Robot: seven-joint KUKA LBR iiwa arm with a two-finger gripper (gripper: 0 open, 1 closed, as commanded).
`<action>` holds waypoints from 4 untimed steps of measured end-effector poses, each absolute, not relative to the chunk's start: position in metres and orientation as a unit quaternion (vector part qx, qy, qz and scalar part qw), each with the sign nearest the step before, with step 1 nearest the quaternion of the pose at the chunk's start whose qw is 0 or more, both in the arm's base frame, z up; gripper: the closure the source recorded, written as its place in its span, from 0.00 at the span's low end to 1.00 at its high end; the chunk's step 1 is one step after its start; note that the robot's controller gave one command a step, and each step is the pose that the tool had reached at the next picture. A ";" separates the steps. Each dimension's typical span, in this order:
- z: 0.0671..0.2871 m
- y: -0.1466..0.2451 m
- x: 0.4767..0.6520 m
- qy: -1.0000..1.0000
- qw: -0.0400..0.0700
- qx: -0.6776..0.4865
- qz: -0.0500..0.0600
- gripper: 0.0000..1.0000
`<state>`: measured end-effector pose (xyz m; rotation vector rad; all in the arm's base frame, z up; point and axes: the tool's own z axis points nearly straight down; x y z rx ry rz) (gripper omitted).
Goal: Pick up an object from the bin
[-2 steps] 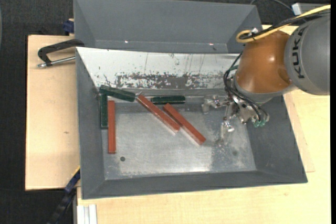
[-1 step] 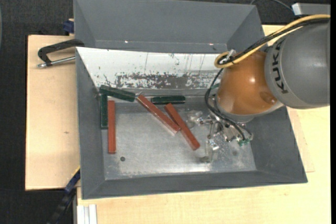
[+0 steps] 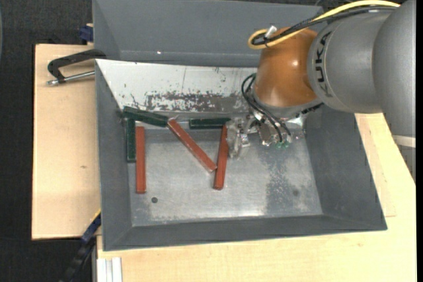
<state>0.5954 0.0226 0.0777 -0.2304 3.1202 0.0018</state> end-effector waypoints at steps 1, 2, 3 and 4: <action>0.075 0.023 0.593 0.997 0.003 -0.074 0.000 0.00; 0.075 0.023 0.593 0.997 0.003 -0.074 0.000 0.00; 0.074 0.062 0.588 1.000 0.002 -0.029 0.000 0.00; 0.079 0.091 0.584 0.997 0.003 -0.081 0.001 0.00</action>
Offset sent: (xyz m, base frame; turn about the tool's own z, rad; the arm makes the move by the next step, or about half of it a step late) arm 0.0000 0.0000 0.0000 0.0000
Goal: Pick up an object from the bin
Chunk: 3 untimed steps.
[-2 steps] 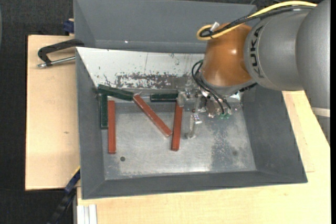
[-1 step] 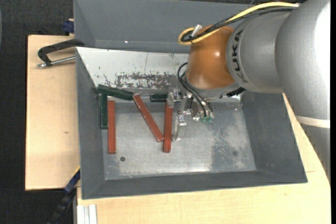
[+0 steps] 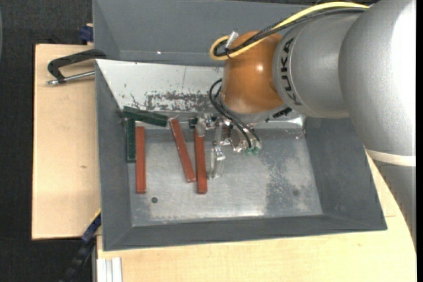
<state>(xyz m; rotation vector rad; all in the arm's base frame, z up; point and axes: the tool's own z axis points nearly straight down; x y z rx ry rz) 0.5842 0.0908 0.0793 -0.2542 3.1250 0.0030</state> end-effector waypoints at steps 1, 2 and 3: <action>0.078 0.121 0.591 0.982 0.004 -0.188 0.000 0.00; 0.075 0.146 0.595 0.996 0.003 -0.089 0.001 0.00; 0.073 0.159 0.599 0.996 0.004 -0.094 0.001 0.00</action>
Offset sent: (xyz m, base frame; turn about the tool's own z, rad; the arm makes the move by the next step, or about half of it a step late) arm 0.0123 0.0684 -0.0081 0.0375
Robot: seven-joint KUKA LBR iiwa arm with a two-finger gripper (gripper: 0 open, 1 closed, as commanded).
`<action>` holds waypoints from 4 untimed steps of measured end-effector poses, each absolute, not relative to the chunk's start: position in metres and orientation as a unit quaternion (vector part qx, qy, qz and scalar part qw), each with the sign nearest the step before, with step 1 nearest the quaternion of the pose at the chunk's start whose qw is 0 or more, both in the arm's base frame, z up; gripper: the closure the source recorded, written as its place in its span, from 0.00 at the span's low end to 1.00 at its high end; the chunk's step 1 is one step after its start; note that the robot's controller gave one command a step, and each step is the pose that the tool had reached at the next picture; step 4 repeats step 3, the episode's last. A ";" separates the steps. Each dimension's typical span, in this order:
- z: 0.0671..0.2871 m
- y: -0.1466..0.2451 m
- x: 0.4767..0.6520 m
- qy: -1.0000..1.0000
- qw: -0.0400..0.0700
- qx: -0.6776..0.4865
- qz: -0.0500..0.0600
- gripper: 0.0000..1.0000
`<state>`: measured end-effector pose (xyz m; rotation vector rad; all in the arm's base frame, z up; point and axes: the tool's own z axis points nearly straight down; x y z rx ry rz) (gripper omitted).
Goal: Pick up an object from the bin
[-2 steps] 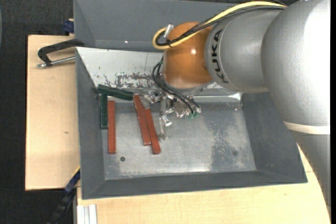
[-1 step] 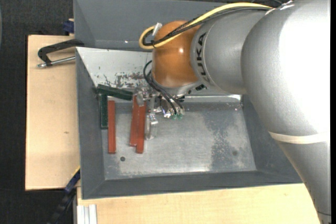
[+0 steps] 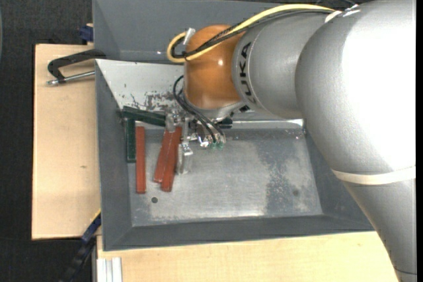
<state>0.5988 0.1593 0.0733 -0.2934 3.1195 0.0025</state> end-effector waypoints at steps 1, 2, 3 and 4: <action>0.077 0.207 0.585 0.941 0.008 -0.337 -0.005 1.00; 0.077 0.207 0.585 0.941 0.008 -0.337 -0.005 1.00; 0.252 0.204 0.589 0.938 0.007 -0.347 0.000 1.00; 0.252 0.204 0.589 0.938 0.007 -0.347 0.000 1.00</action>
Offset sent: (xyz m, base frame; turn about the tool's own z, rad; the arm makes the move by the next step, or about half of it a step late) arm 0.0000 0.0000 0.0000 0.0000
